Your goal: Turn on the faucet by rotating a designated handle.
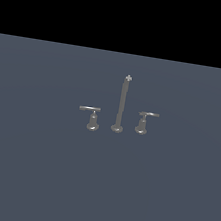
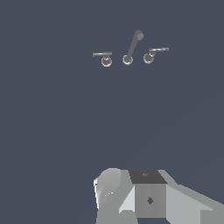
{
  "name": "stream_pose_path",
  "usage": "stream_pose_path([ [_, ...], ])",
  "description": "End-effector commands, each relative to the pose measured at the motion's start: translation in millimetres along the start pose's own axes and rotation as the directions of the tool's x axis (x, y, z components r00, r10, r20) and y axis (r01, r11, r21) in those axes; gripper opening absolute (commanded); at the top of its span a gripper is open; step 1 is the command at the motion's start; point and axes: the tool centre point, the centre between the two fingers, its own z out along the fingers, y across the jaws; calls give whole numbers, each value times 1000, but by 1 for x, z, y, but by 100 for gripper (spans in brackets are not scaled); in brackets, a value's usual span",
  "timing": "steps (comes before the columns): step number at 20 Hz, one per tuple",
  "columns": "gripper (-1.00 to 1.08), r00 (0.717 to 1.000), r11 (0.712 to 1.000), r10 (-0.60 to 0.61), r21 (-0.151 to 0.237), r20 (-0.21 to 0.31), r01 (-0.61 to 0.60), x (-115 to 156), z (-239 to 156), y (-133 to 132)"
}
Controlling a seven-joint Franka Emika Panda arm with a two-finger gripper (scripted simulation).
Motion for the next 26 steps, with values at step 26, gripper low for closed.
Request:
stream_pose_path([
  [26,-100,946,946,323,13,0,-323,48,82,-56],
])
